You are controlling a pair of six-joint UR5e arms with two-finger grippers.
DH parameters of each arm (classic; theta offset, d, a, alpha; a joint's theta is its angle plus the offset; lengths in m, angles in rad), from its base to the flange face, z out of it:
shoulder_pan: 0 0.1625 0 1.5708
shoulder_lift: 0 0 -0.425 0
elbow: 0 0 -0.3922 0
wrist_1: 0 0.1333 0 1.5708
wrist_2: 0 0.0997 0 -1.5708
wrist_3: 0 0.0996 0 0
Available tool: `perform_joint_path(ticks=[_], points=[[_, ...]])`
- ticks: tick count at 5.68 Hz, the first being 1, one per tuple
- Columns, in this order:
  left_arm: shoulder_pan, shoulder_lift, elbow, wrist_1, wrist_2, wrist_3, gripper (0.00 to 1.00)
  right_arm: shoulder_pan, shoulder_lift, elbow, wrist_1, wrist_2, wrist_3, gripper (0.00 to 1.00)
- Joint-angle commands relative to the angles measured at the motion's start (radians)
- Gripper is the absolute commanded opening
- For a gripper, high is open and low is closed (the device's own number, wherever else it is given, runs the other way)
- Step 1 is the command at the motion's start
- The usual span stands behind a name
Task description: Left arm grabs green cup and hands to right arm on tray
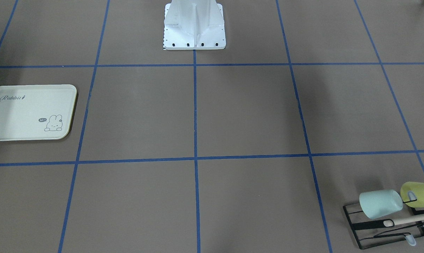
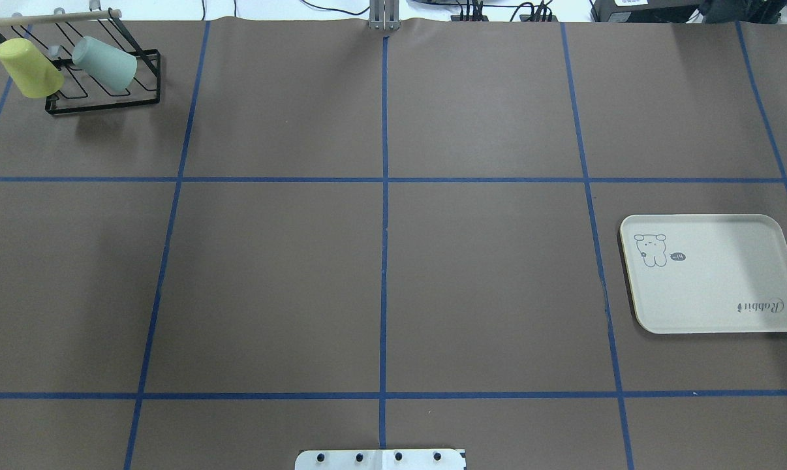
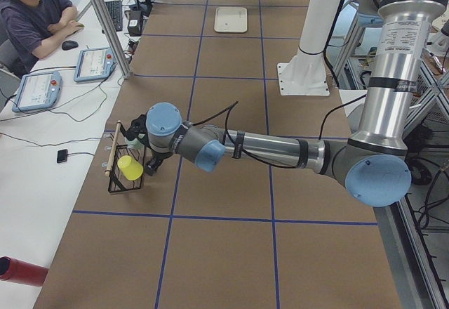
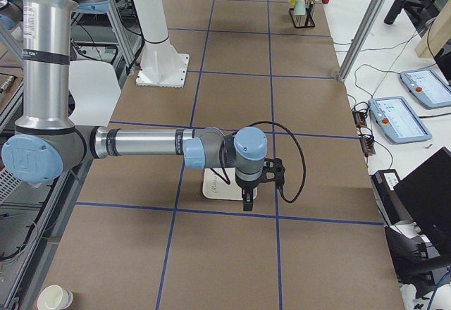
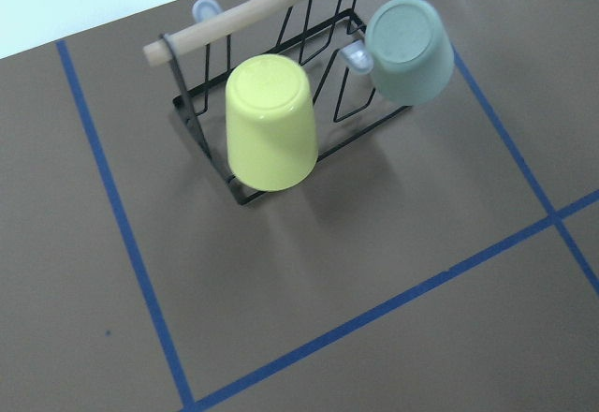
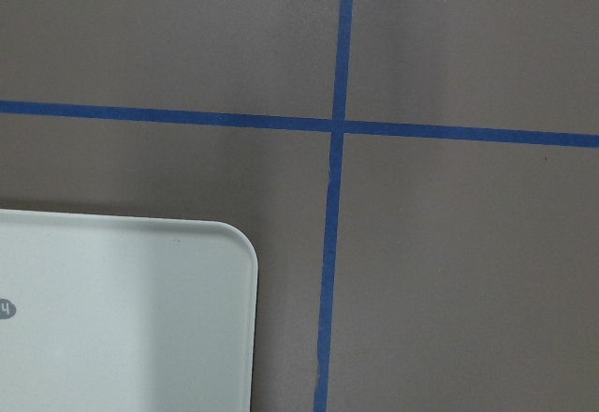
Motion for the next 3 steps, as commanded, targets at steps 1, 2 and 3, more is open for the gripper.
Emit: perform_joint_path(ticks=[1, 2, 3], points=[[0.066, -0.146, 0.102, -0.017, 0.004, -0.186, 1.0, 0.0, 0.0, 0.0, 0.0, 0.0, 0.001, 1.0], [0.101, -0.325, 0.284, -0.002, 0.004, -0.198, 1.0, 0.0, 0.0, 0.0, 0.0, 0.0, 0.002, 1.0], [0.143, -0.449, 0.442, -0.002, 0.005, -0.197, 1.0, -0.001, 0.0, 0.0, 0.0, 0.0, 0.002, 1.0]])
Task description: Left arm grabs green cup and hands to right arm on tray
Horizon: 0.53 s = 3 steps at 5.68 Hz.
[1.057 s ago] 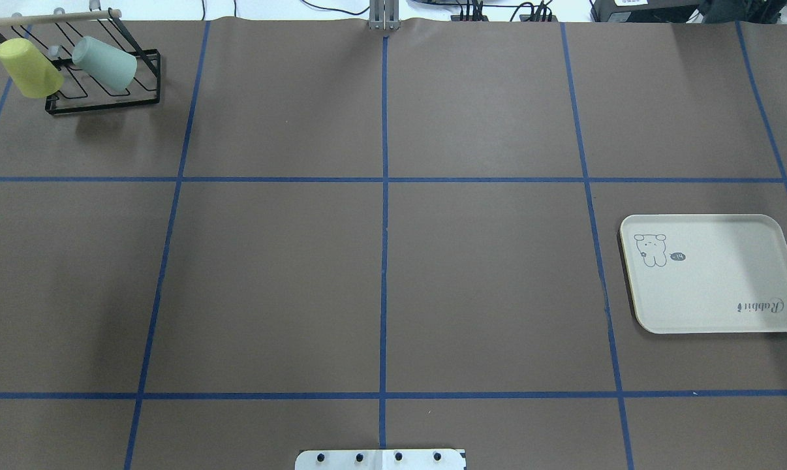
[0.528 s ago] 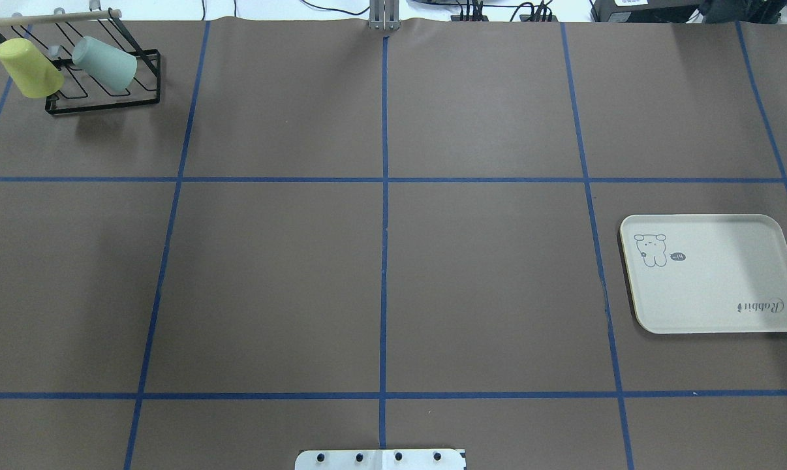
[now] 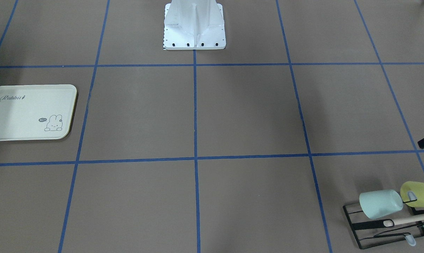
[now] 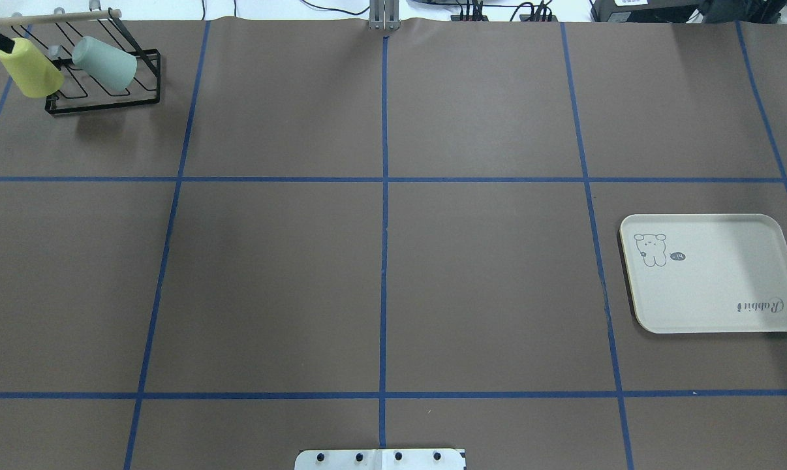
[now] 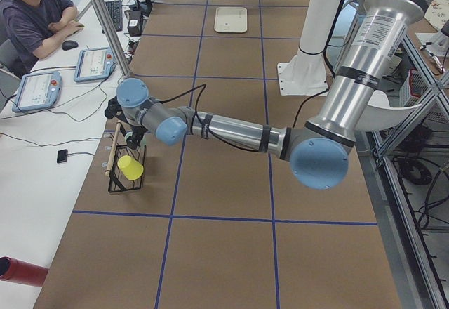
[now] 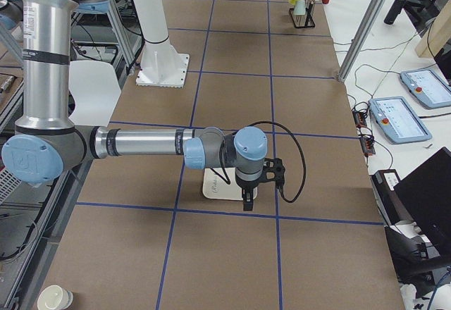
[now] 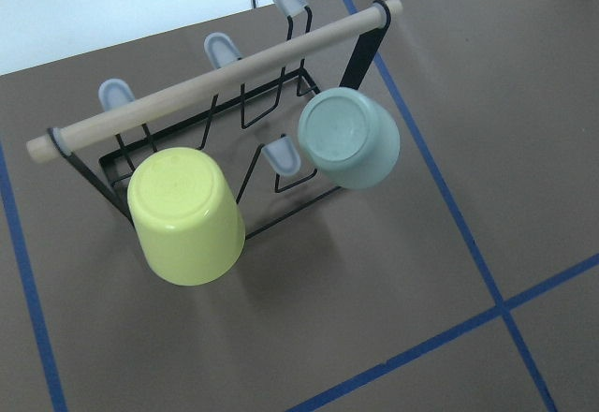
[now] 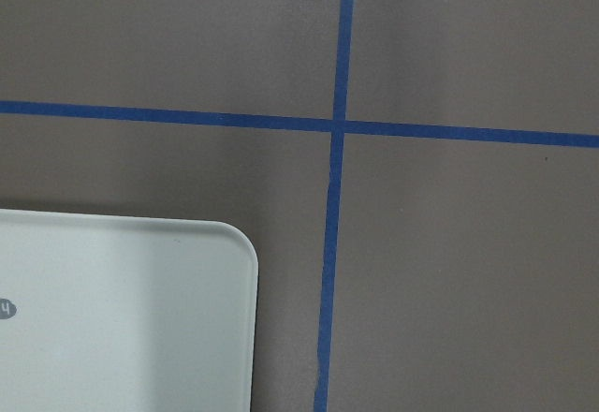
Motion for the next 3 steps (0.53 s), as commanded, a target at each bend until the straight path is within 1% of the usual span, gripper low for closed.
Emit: perform_joint_path(ticks=[1, 2, 3], points=[[0.06, -0.207, 0.249, 0.002, 0.018, -0.007, 0.99, -0.001, 0.0, 0.0, 0.0, 0.0, 0.0, 1.0], [0.069, -0.214, 0.269, -0.001, 0.058, -0.008, 0.99, -0.001, 0.003, 0.0, 0.0, 0.0, -0.001, 1.0], [0.072, -0.216, 0.288, -0.003, 0.058, -0.007, 0.98, -0.001, 0.005, 0.0, 0.0, 0.0, 0.0, 1.0]])
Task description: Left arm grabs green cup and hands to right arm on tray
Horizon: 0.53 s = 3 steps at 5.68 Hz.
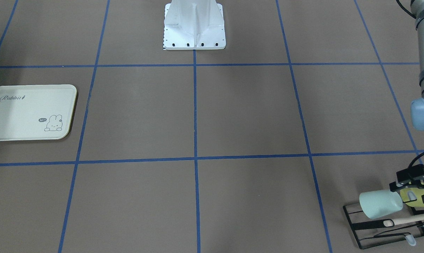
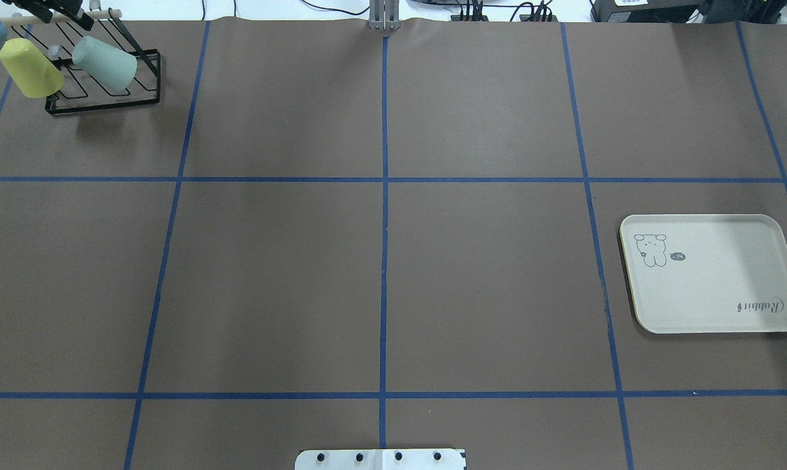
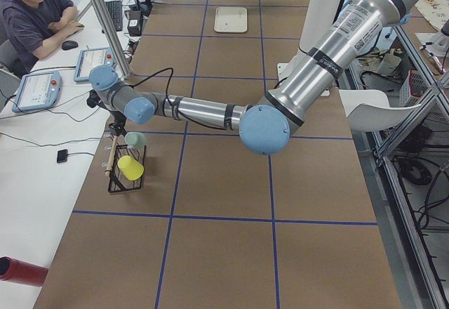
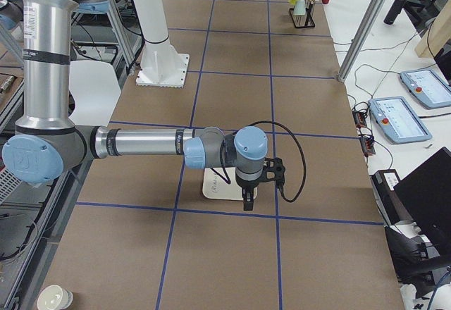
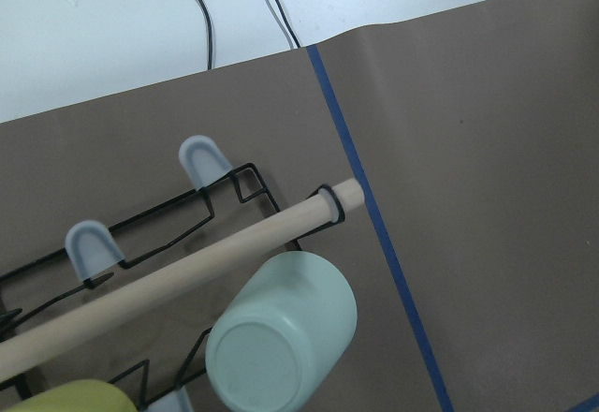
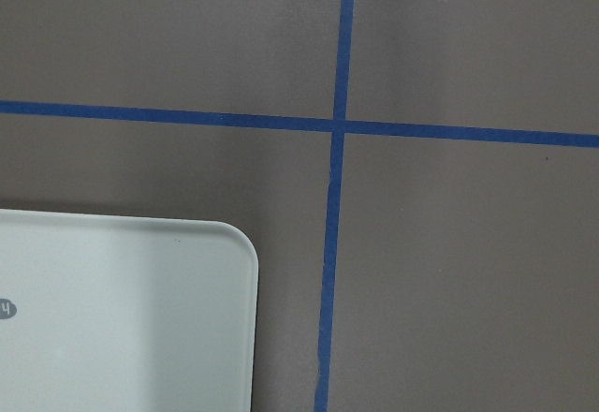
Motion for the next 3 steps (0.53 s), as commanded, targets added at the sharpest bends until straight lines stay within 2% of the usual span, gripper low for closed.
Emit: perform_joint_path(ticks=[1, 3], points=[[0.018, -0.01, 0.039, -0.006, 0.013, 0.002, 0.98, 0.0, 0.002, 0.0, 0.0, 0.0, 0.001, 1.0], [0.035, -0.013, 0.078, -0.02, 0.016, 0.004, 0.97, 0.0, 0.002, -0.003, 0.015, 0.0, 0.001, 1.0]])
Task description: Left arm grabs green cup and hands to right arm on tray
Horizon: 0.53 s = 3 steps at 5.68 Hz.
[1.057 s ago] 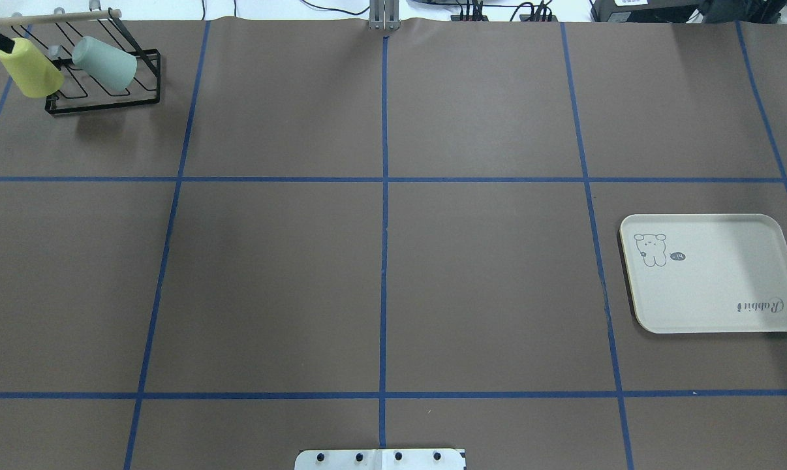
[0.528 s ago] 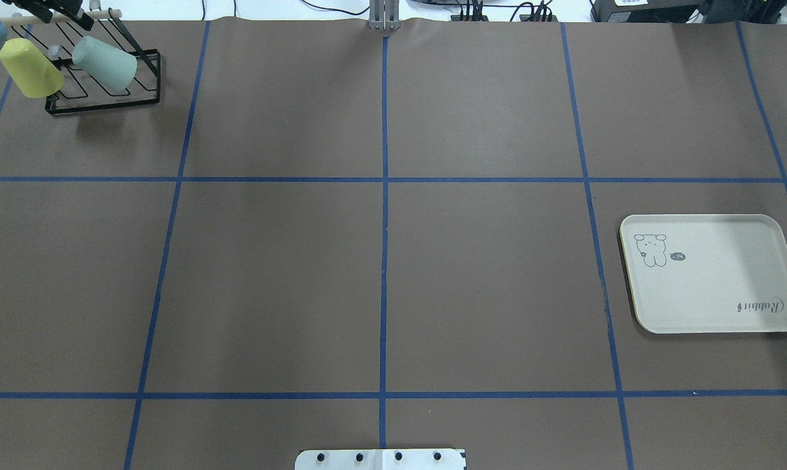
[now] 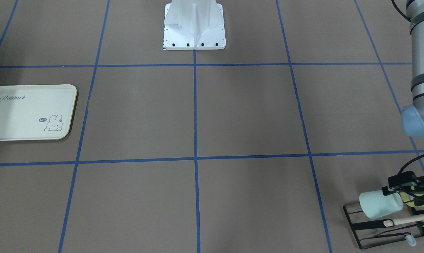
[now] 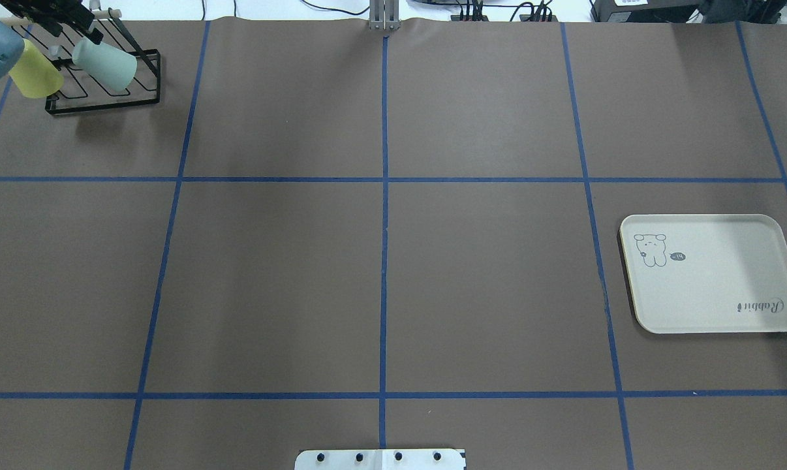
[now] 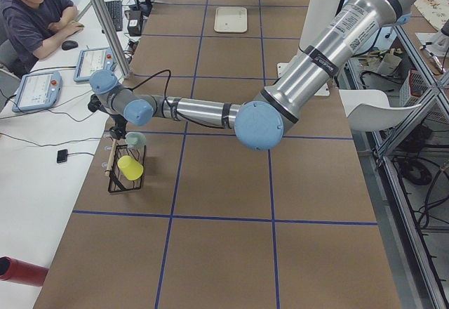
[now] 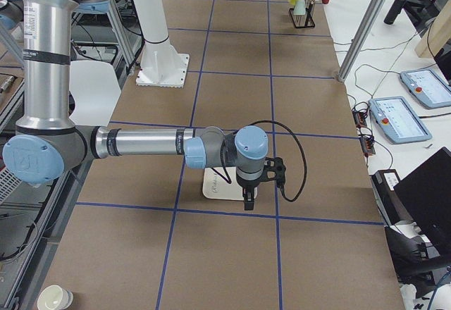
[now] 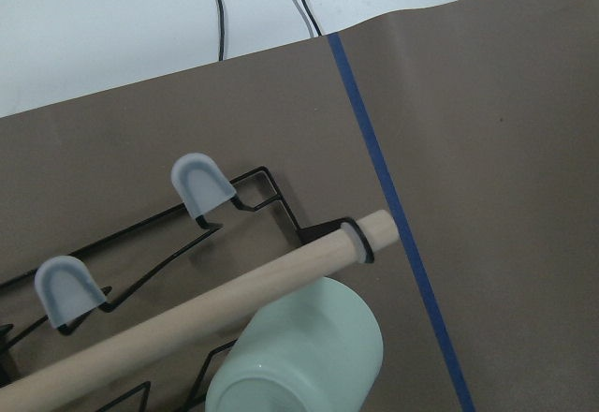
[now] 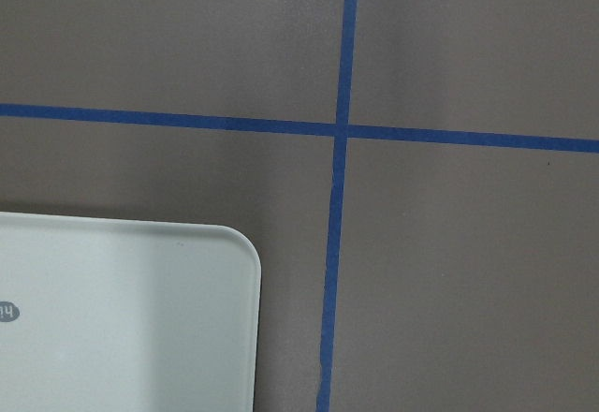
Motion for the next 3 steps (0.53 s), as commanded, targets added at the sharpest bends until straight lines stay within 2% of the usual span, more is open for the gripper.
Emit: perform_joint_path(ticks=[1, 3], points=[[0.008, -0.003, 0.028, -0.009, 0.009, 0.001, 0.95, 0.0, 0.0, -0.004, 0.009, 0.0, 0.0, 1.0], [0.021, -0.026, 0.043, -0.009, 0.094, -0.003, 0.94, 0.0, 0.0, -0.002, 0.009, 0.0, 0.0, 1.0]])
